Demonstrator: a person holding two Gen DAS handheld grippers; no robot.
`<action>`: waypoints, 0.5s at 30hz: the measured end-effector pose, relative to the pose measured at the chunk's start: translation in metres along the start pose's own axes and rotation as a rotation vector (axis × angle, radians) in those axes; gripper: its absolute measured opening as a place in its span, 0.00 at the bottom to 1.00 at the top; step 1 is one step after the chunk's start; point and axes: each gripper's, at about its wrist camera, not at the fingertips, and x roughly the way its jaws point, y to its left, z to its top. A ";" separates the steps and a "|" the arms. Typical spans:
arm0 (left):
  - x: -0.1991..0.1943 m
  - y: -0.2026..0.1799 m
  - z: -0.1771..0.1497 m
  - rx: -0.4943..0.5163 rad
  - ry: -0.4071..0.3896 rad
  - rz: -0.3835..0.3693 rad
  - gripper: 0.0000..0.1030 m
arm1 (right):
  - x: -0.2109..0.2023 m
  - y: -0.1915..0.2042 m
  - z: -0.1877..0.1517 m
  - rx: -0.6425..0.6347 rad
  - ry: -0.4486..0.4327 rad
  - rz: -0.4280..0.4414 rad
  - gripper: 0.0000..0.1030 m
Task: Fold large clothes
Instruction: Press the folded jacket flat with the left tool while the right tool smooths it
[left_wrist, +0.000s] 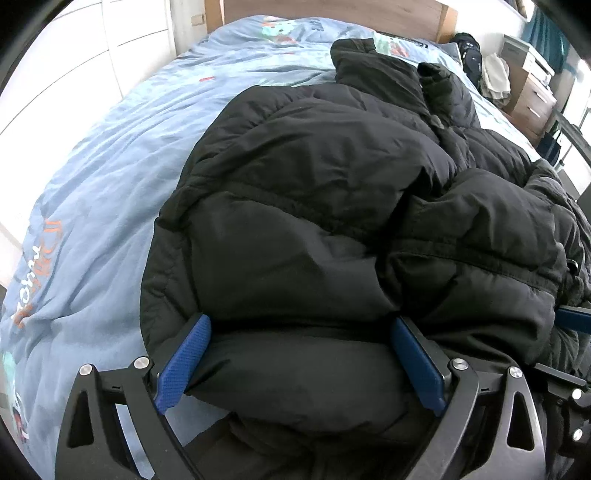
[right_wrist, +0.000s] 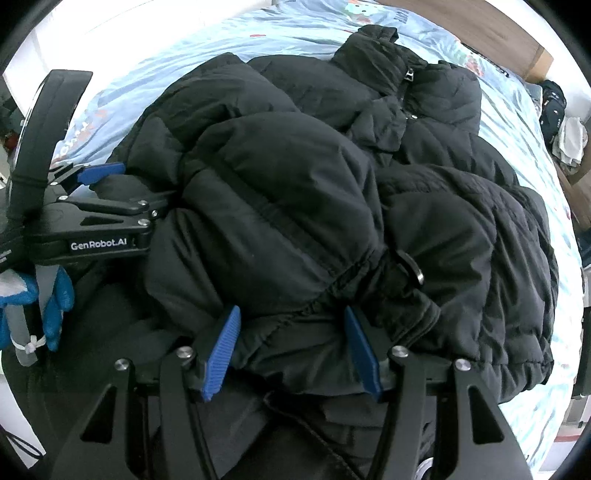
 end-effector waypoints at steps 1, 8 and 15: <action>0.000 0.000 0.000 0.000 0.001 0.003 0.94 | 0.000 0.000 0.000 -0.004 0.001 0.004 0.55; 0.004 0.002 0.002 -0.005 0.009 -0.003 0.96 | 0.001 -0.004 0.004 -0.007 0.012 0.023 0.55; 0.008 0.006 0.002 -0.012 0.016 -0.027 0.97 | 0.003 -0.005 0.006 0.008 0.022 0.031 0.55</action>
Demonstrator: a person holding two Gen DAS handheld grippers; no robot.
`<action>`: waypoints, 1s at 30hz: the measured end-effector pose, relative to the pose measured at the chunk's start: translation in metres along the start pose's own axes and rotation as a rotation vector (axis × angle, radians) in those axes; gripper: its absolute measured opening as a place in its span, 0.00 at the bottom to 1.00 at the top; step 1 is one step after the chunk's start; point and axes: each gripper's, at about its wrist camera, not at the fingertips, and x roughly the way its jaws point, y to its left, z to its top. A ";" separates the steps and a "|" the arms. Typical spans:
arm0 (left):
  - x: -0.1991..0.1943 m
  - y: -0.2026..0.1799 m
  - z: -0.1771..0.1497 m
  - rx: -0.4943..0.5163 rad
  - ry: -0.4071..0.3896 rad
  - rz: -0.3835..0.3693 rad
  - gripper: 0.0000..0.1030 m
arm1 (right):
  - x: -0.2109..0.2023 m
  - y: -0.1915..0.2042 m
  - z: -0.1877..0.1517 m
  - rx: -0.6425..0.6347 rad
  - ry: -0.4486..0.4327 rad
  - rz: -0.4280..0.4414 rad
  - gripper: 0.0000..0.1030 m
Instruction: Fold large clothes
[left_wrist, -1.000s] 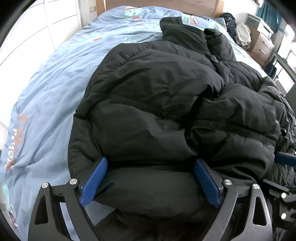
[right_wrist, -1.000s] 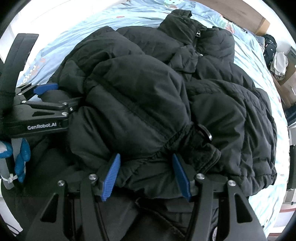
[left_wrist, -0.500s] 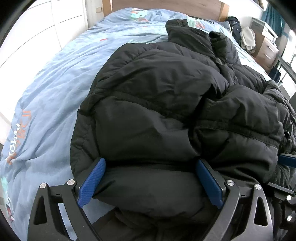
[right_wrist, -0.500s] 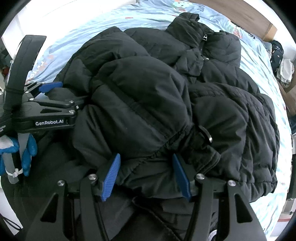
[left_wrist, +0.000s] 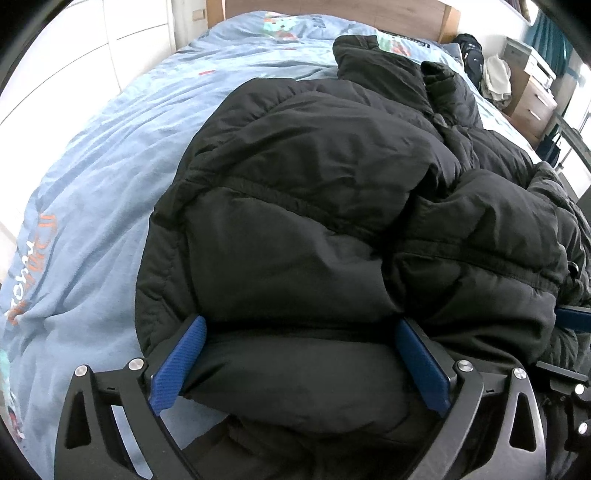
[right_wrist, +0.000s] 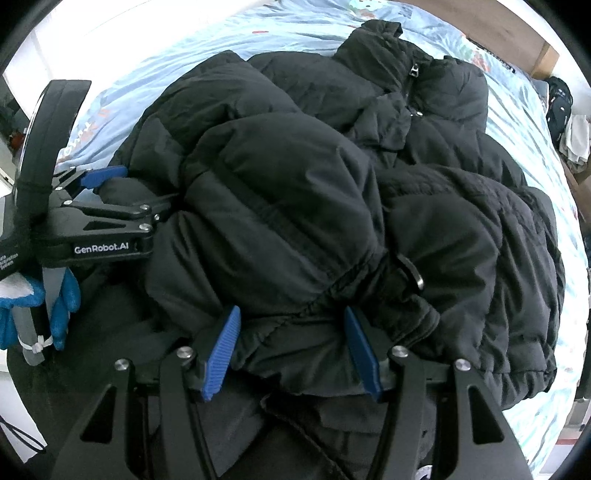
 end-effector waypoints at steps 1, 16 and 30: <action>0.001 0.001 0.000 -0.001 0.002 -0.004 0.98 | 0.001 -0.001 0.001 0.003 0.002 0.003 0.55; -0.035 0.022 0.083 0.015 0.005 -0.032 0.98 | -0.048 -0.086 0.037 0.067 -0.060 0.119 0.55; 0.059 0.013 0.287 -0.034 -0.066 -0.169 0.98 | -0.027 -0.268 0.190 0.316 -0.274 0.067 0.56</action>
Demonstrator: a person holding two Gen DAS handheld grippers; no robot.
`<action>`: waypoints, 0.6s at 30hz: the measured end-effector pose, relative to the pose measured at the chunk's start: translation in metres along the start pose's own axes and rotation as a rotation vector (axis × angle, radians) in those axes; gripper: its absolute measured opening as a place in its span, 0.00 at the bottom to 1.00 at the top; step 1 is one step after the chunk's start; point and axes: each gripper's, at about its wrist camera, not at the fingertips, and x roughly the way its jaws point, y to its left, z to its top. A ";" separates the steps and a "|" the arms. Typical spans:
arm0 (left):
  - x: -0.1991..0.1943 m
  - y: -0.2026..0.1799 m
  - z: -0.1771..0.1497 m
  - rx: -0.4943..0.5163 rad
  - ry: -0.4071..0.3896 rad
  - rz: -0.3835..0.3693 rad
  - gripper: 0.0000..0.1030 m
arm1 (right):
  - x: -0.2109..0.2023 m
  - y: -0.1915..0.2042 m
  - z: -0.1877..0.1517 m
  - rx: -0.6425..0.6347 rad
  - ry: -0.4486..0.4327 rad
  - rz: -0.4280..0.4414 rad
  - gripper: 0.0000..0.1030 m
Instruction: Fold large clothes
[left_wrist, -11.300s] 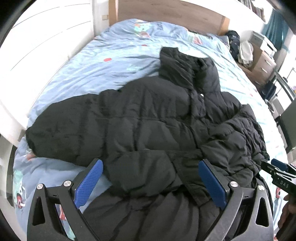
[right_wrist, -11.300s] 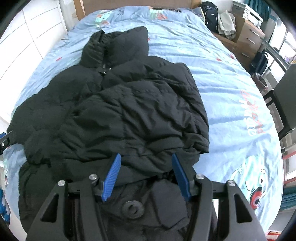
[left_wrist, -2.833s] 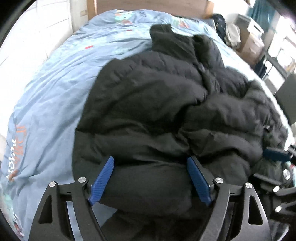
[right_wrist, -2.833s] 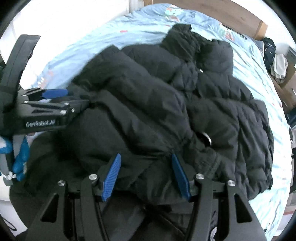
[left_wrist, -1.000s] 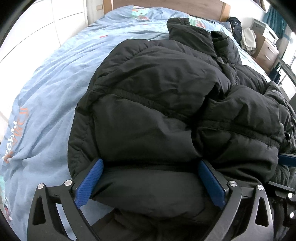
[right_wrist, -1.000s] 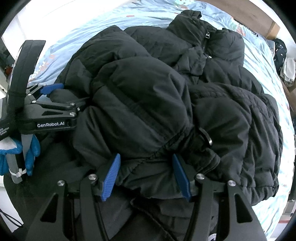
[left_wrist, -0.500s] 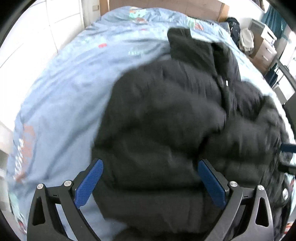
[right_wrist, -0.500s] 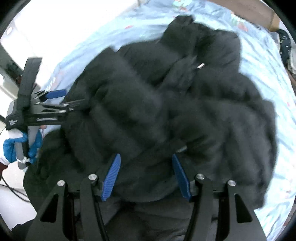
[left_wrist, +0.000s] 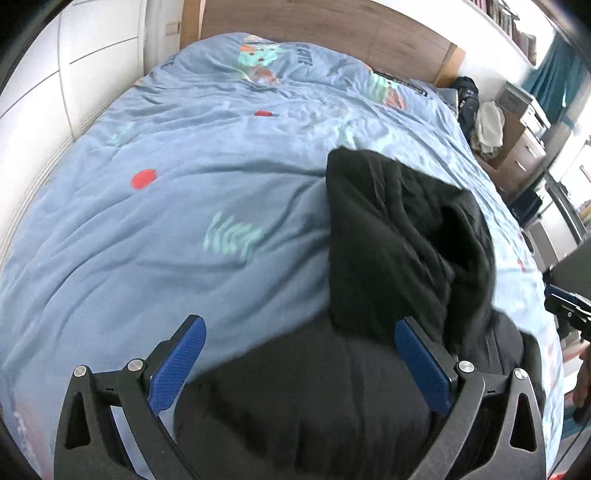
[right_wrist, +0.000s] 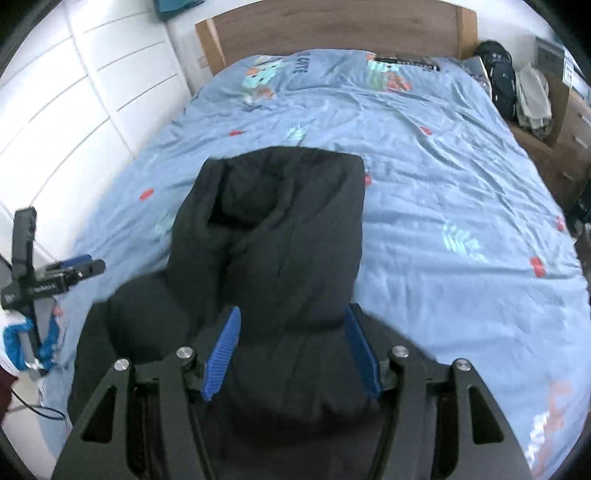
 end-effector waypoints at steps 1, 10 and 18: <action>0.007 -0.002 0.005 -0.006 -0.003 -0.005 0.98 | 0.009 -0.005 0.009 0.015 -0.007 -0.003 0.56; 0.093 0.020 0.049 -0.280 0.015 -0.097 0.98 | 0.087 -0.043 0.065 0.180 -0.061 -0.006 0.58; 0.126 0.008 0.060 -0.316 0.038 -0.138 0.98 | 0.136 -0.066 0.089 0.259 -0.057 -0.003 0.59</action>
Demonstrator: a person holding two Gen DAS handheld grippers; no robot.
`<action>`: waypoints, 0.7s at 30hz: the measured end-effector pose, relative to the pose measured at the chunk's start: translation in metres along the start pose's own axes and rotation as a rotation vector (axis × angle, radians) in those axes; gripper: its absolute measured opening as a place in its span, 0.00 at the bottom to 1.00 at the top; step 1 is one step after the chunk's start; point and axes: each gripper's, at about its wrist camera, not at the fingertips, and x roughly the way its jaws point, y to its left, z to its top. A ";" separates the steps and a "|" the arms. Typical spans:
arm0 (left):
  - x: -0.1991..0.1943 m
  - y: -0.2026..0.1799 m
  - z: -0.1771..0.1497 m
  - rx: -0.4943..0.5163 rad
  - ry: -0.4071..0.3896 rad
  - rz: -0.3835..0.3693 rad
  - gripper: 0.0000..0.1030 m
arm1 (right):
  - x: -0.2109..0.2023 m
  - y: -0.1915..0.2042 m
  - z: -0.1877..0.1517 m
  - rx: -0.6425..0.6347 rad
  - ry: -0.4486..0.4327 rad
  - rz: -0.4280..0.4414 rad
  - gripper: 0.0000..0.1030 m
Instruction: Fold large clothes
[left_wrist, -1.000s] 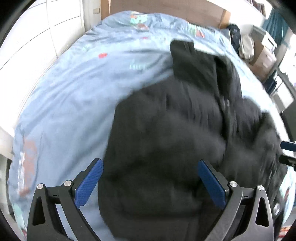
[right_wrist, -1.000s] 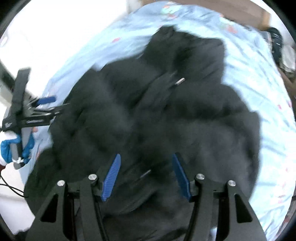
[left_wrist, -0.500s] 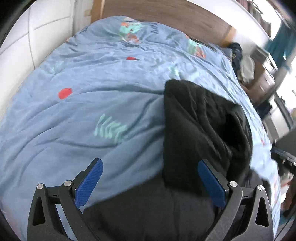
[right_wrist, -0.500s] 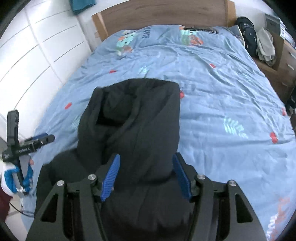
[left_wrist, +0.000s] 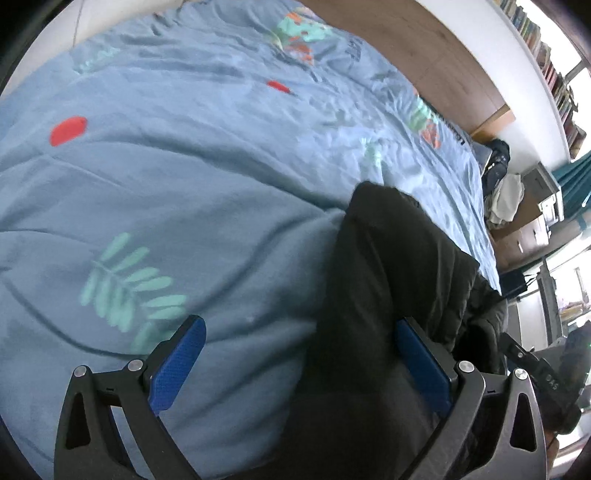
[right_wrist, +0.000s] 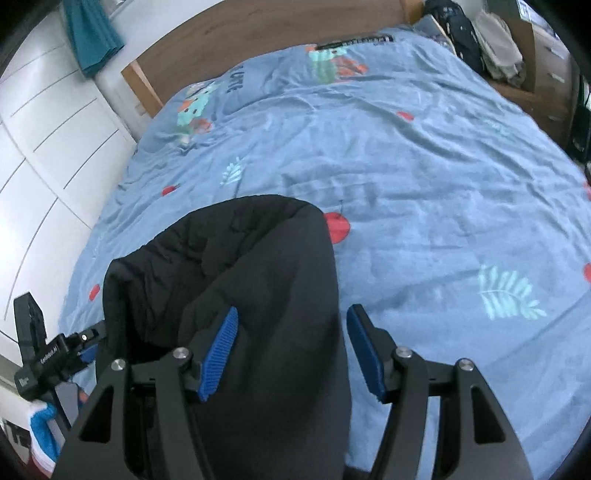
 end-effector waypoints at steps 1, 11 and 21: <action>0.003 -0.002 -0.001 0.004 0.007 0.007 0.98 | 0.007 0.000 0.001 -0.001 0.012 -0.009 0.59; 0.020 -0.033 -0.010 0.139 0.106 0.124 0.11 | 0.021 0.015 0.002 -0.010 0.049 -0.032 0.16; -0.039 -0.031 -0.031 0.166 0.045 0.046 0.08 | -0.048 0.032 -0.012 -0.114 -0.030 0.022 0.09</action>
